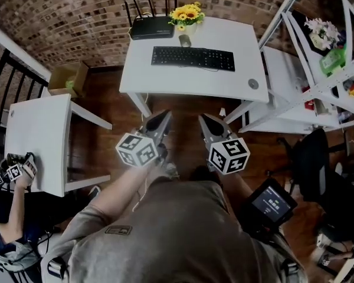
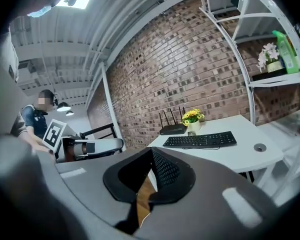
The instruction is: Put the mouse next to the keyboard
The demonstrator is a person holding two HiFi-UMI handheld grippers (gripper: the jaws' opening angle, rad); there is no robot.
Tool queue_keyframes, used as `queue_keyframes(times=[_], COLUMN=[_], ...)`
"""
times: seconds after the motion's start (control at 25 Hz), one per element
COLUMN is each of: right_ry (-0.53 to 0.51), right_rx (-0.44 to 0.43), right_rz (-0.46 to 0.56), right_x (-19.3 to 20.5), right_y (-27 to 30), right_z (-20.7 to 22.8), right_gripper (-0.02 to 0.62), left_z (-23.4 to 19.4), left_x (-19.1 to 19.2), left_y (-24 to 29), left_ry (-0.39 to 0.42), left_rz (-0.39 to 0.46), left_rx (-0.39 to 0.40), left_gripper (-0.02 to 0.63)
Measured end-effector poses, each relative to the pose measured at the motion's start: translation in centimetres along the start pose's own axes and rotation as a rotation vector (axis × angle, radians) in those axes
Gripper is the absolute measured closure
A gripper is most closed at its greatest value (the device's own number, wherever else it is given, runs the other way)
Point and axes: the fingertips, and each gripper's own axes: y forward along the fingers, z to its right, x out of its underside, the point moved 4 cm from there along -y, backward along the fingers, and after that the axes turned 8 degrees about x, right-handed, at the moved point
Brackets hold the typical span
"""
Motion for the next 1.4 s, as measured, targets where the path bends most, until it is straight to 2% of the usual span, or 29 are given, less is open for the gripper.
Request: queue_keyframes(times=[0.32, 0.88, 1.16, 1.4], right_ry=[-0.001, 0.001, 0.007, -0.005], right_rx=[-0.004, -0.114, -0.136, -0.088], right_rz=[-0.013, -0.028, -0.070, -0.109], right_x=[-2.0, -8.3, -8.7, -9.0], right_y=[5.0, 15.7, 20.2, 25.4], right_z=[2.9, 15.4, 17.7, 18.0], right_gripper=[0.584, 0.584, 0.584, 0.584], left_z=[-3.9, -10.5, -13.8, -19.0], left_x=[-1.4, -5.6, -6.1, -6.9], left_y=[4.1, 17.6, 19.7, 20.8], left_ry=[-0.020, 0.011, -0.023, -0.057], left_rz=[-0.012, 0.028, 0.035, 0.015], left_rx=[-0.028, -0.211, -0.271, -0.259], left_gripper=[0.606, 0.606, 0.606, 0.606])
